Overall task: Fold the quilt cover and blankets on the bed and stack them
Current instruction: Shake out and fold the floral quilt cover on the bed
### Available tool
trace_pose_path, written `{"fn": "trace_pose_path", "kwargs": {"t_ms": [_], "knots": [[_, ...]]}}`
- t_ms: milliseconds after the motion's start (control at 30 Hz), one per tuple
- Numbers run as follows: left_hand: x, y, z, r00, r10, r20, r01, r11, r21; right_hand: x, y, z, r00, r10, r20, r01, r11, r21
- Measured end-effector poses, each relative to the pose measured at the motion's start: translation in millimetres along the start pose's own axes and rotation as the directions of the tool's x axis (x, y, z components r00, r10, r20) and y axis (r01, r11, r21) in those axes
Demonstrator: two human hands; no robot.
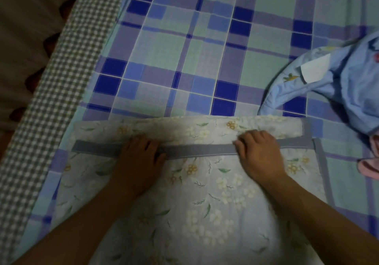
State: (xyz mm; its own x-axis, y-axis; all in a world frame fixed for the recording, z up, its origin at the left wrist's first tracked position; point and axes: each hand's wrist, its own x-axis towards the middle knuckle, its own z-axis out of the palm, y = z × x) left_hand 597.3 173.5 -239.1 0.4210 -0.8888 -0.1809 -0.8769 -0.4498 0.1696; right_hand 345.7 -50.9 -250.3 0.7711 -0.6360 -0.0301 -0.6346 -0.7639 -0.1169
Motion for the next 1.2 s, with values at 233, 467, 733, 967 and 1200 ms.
{"fn": "trace_pose_path", "kwargs": {"t_ms": [233, 467, 733, 967, 1200], "knots": [[-3.6, -59.9, -44.9, 0.971, -0.184, 0.152, 0.171, 0.981, 0.096, -5.2, 54.7, -32.7, 0.981, 0.177, 0.084, -0.149, 0.952, -0.267], [26.0, -71.7, -94.8, 0.968, -0.230, -0.098, 0.246, 0.948, 0.201, 46.0, 56.6, -56.5, 0.989, 0.044, -0.138, -0.093, 0.922, -0.375], [51.4, -101.0, -50.6, 0.988, -0.148, 0.045, 0.130, 0.955, 0.267, 59.5, 82.0, -12.2, 0.995, 0.096, 0.019, -0.082, 0.926, -0.368], [50.6, -53.2, -50.1, 0.934, -0.306, -0.187, 0.348, 0.897, 0.272, 60.8, 71.7, -7.5, 0.969, 0.230, -0.093, -0.245, 0.940, -0.239], [34.8, 76.5, 17.0, 0.945, 0.325, 0.028, -0.326, 0.936, 0.136, 12.0, -14.2, -16.7, 1.000, 0.016, -0.005, -0.016, 0.998, -0.063]]}}
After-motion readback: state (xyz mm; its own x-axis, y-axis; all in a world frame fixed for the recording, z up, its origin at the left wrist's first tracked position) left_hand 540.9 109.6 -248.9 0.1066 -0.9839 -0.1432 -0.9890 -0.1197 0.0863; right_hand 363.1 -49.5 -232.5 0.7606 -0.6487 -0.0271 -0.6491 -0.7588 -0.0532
